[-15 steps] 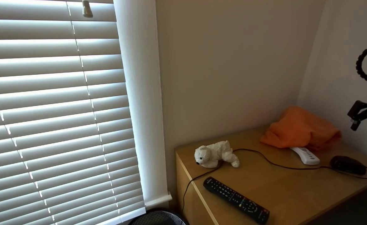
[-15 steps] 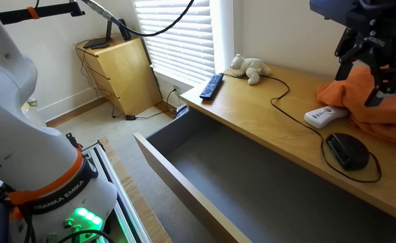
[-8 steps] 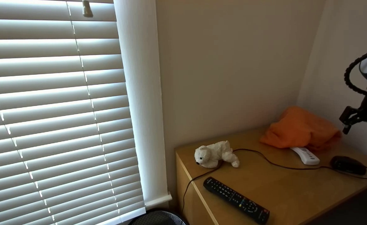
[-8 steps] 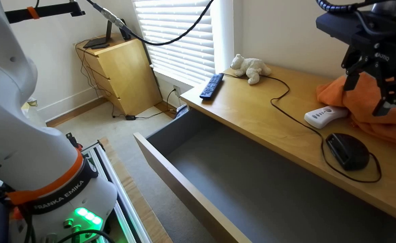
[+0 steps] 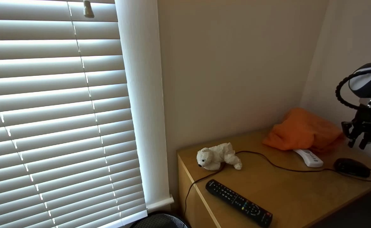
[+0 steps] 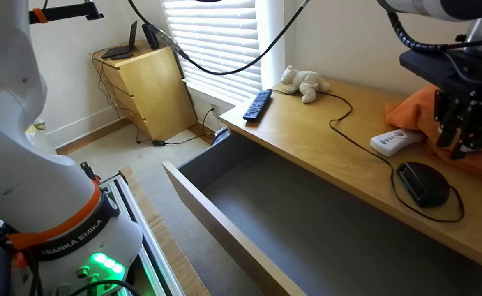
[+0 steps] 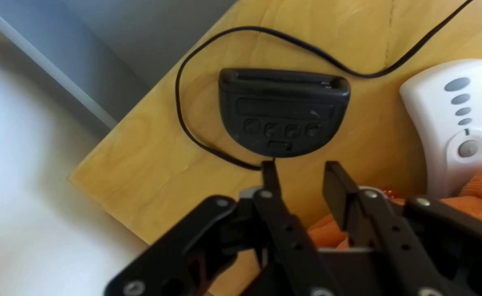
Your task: Press a button on the alarm clock on the right
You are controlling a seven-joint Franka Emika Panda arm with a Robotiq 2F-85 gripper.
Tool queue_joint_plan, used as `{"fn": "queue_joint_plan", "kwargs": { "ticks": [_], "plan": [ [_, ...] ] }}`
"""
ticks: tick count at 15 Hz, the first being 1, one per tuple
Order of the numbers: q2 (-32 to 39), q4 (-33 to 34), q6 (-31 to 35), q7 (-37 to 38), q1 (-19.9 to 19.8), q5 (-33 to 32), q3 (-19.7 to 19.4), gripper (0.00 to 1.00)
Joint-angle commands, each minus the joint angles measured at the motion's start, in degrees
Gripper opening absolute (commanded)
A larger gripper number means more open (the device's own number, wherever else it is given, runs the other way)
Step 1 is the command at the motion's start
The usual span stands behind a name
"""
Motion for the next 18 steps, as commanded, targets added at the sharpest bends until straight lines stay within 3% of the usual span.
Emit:
{"fn": "queue_joint_plan", "kwargs": {
  "ticks": [1, 2, 18],
  "plan": [
    [4.25, 4.82, -1.59, 1.04, -1.7, -0.88, 0.76, 0.05],
    [5.0, 5.41, -1.58, 1.21, -1.75, -1.15, 0.68, 0.0],
    [10.39, 11.66, -9.17, 3.01, -2.97, -1.39, 1.18, 0.0]
  ]
}}
